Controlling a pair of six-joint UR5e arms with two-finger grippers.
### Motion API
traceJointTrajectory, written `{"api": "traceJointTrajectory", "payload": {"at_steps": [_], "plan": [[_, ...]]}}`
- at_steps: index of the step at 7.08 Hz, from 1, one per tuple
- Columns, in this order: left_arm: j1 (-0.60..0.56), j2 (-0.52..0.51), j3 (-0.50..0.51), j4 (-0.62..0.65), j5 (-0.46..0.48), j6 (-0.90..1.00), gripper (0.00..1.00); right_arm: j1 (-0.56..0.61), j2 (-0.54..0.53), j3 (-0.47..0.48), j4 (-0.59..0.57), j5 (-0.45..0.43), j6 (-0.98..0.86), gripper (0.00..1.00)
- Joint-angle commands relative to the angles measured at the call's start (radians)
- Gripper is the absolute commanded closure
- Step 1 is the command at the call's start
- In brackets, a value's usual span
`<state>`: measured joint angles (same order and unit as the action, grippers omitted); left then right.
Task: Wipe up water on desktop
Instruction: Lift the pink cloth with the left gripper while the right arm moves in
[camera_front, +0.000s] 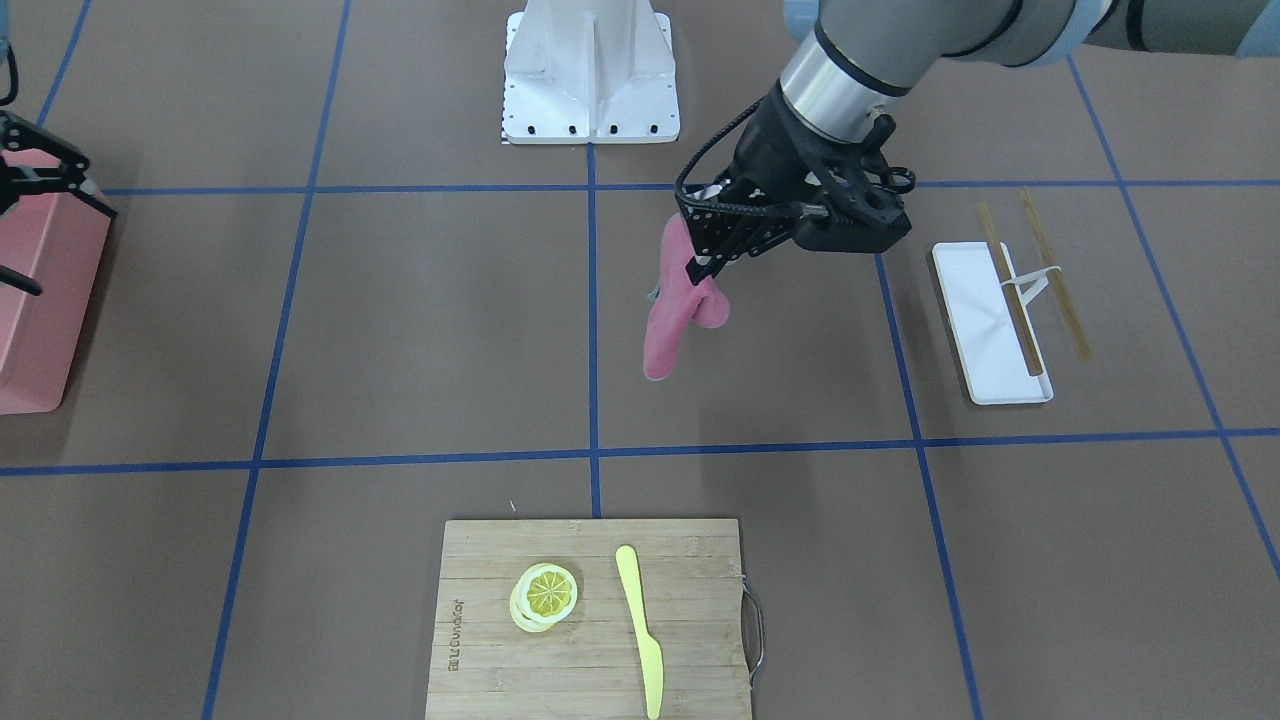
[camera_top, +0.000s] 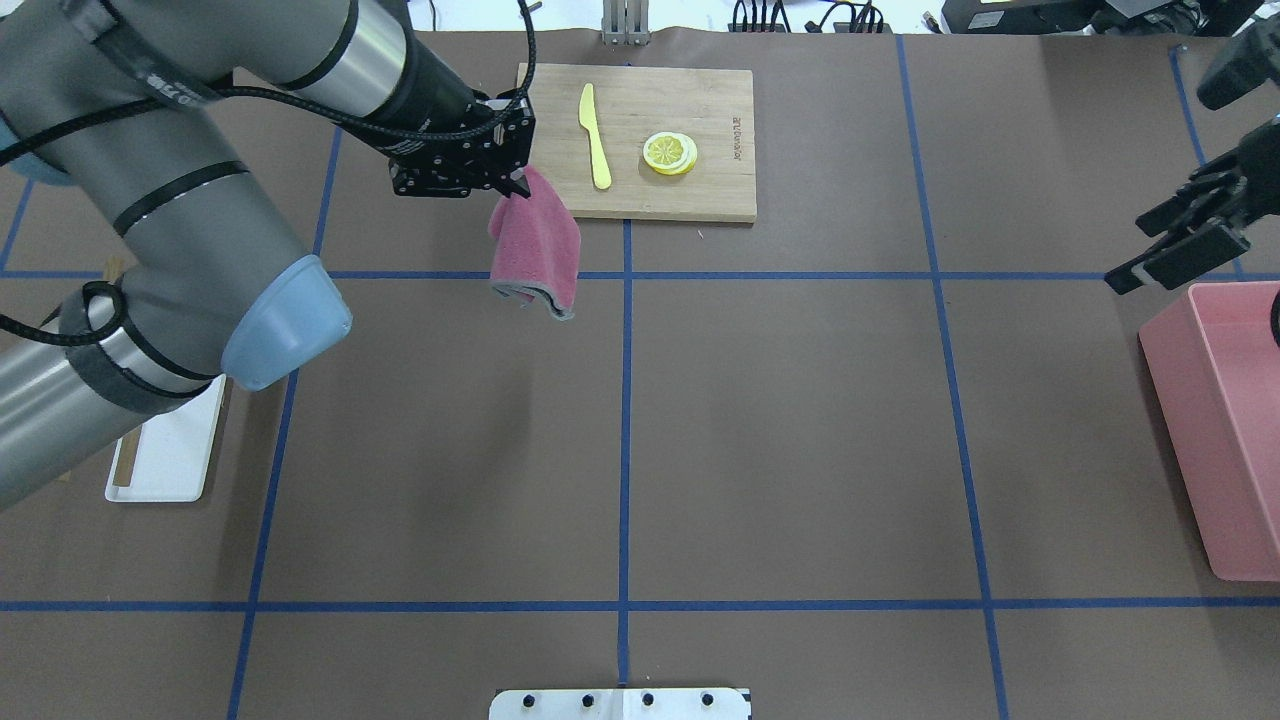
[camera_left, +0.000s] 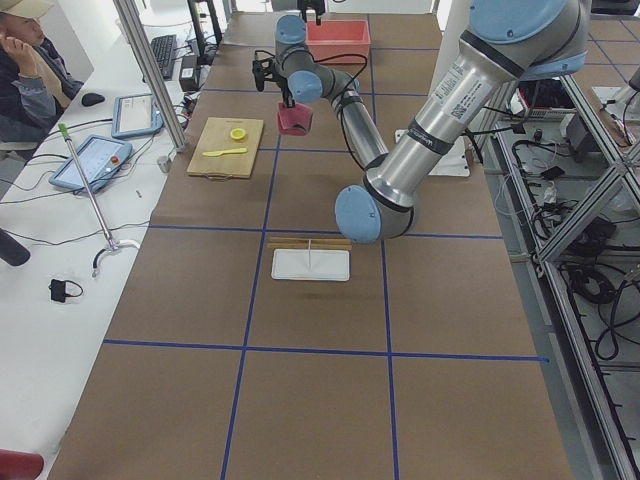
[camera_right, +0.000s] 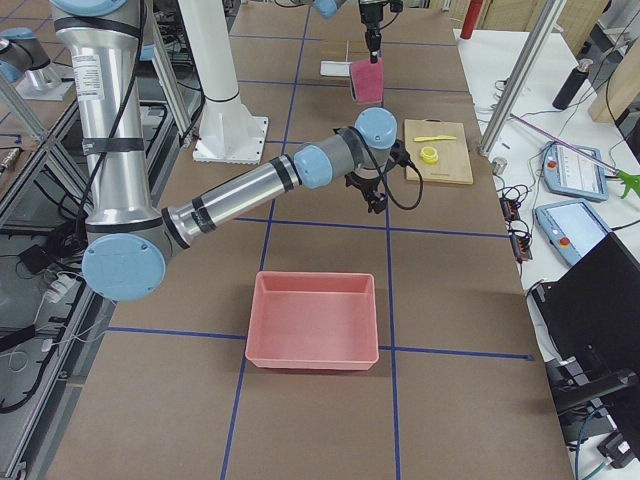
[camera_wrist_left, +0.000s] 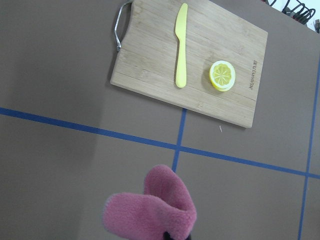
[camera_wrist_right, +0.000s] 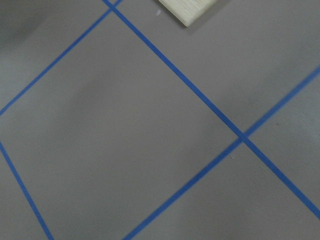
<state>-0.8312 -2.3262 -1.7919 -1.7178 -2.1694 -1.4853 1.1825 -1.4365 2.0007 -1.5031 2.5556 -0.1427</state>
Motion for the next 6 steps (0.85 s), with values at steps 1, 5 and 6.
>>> {"api": "traceJointTrajectory", "payload": {"at_steps": [1,5,6], "plan": [[0.044,-0.091,0.039,0.000,0.003,-0.157,1.00,-0.140,0.085,0.001,0.239,-0.099,0.201,0.00],[0.078,-0.159,0.066,-0.002,0.005,-0.300,1.00,-0.550,0.128,0.006,0.627,-0.749,0.630,0.00],[0.078,-0.204,0.121,-0.005,0.017,-0.382,1.00,-0.593,0.155,0.009,0.630,-0.800,0.673,0.00]]}}
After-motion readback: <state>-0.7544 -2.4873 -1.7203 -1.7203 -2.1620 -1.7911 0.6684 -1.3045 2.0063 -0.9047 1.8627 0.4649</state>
